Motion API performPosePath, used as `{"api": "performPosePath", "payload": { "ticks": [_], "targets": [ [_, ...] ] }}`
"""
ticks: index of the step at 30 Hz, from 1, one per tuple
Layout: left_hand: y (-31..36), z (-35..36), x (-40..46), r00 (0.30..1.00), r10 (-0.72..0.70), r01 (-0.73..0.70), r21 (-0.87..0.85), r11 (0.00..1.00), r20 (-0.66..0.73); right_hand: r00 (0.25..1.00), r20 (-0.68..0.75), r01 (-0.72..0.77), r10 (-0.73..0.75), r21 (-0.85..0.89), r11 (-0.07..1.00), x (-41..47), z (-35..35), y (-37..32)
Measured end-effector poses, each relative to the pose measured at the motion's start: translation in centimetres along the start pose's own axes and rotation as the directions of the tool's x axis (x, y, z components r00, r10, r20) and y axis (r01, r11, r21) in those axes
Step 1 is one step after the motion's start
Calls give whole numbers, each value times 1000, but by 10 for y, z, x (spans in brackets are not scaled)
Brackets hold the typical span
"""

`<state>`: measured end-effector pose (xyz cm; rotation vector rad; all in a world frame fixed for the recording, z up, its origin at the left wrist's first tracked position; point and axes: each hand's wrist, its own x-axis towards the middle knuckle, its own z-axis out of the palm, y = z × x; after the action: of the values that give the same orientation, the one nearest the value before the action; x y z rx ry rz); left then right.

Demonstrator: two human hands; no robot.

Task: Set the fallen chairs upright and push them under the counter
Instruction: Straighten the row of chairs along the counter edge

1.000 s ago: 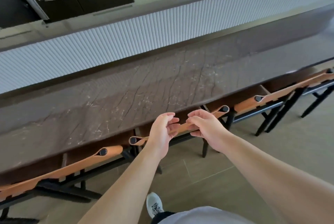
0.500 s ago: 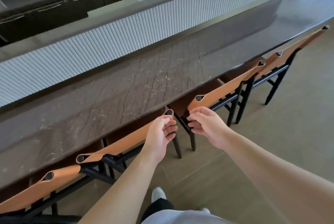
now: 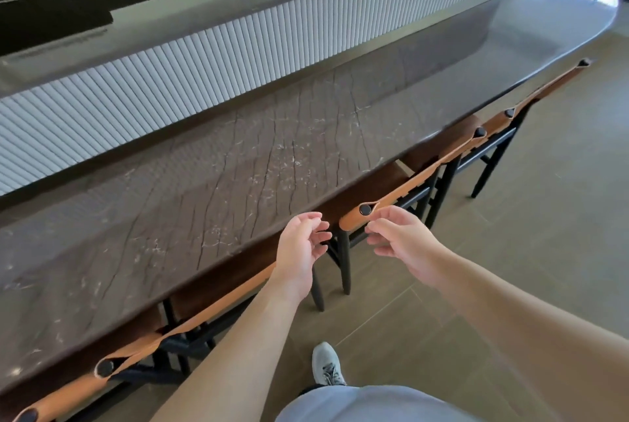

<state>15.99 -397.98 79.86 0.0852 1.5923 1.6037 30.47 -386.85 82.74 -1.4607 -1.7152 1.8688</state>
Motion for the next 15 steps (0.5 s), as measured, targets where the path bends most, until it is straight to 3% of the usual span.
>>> {"api": "performPosePath", "payload": {
  "ticks": [7, 10, 15],
  "targets": [
    [11, -4, 43, 1000, -17, 17, 45, 999, -5, 998, -29, 46, -52, -190, 981, 37, 16, -11],
    [6, -9, 50, 999, -10, 14, 135, 991, -33, 999, -5, 45, -49, -316, 948, 51, 20, -7],
    [-9, -20, 60, 991, -20, 65, 341, 938, -133, 998, 54, 56, -39, -364, 930, 80, 19, -6]
  ]
}}
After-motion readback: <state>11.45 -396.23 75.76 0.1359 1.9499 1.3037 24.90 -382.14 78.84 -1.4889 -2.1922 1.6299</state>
